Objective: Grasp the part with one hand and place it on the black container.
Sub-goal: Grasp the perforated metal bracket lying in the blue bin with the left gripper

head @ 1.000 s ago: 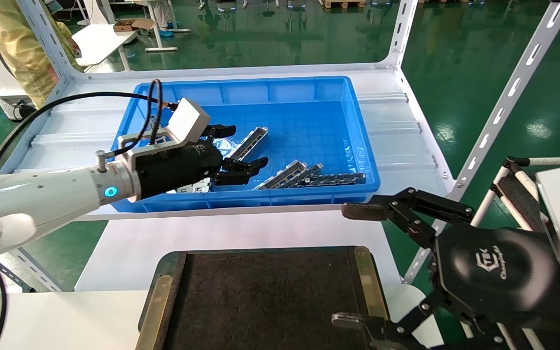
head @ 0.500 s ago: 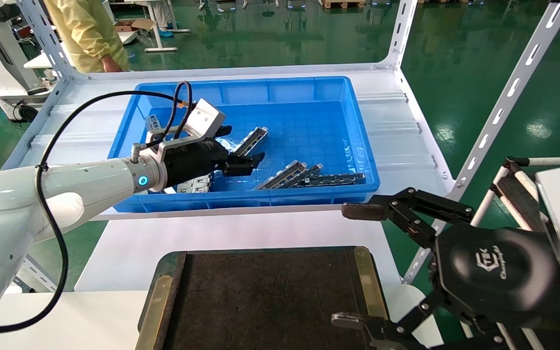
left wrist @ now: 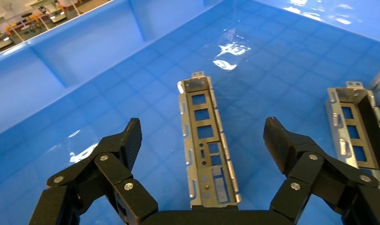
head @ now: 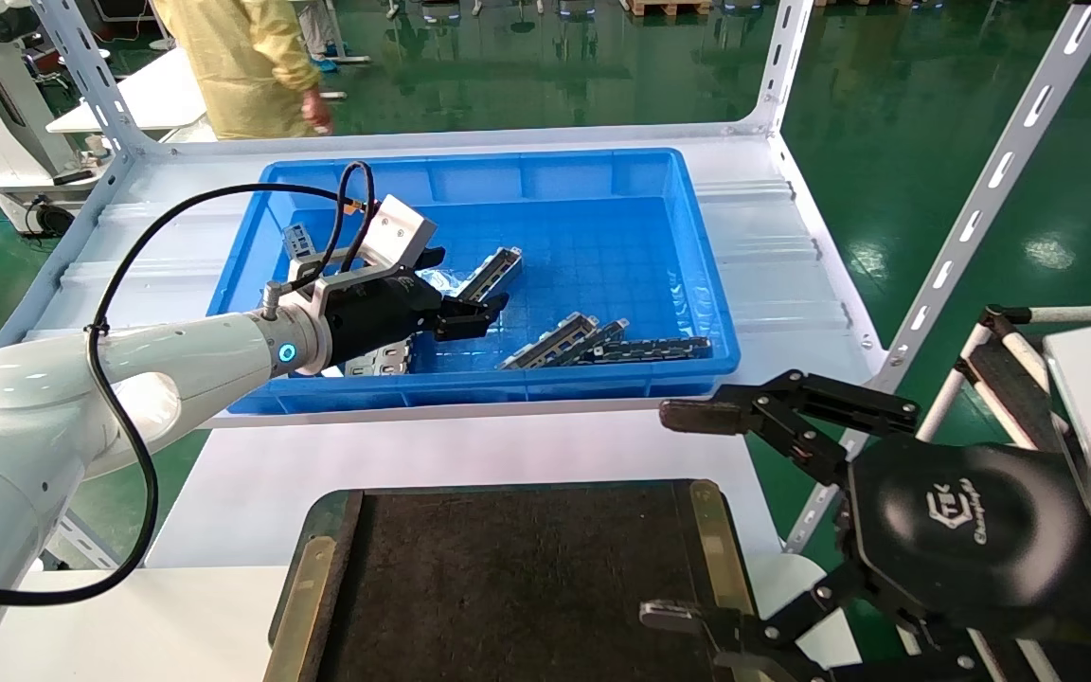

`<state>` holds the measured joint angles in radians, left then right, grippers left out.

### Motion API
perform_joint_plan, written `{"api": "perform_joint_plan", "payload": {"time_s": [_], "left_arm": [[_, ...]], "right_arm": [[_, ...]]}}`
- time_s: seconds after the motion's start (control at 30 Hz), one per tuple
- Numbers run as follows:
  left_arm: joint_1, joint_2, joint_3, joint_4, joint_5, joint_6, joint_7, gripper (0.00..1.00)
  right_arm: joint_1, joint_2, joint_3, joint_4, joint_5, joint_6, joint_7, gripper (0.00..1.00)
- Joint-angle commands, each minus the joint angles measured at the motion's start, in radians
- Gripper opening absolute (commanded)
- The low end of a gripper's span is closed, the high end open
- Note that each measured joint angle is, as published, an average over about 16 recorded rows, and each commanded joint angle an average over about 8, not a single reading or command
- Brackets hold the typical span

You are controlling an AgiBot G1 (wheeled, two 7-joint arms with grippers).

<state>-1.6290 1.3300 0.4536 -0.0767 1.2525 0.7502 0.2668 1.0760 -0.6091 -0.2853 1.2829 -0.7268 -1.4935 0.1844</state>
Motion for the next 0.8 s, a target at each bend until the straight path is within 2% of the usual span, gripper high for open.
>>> {"api": "perform_joint_plan", "payload": {"time_s": [0.03, 0.8], "left_arm": [[0.000, 0.001, -0.003, 0.012, -0.004, -0.005, 0.010, 0.00], [0.012, -0.003, -0.017, 0.057, -0.028, -0.027, 0.041, 0.00]], "right_arm": [[0.000, 0.000, 0.000, 0.000, 0.000, 0.000, 0.000, 0.00], [0.000, 0.001, -0.002, 0.000, 0.001, 0.001, -0.001, 0.00]]}}
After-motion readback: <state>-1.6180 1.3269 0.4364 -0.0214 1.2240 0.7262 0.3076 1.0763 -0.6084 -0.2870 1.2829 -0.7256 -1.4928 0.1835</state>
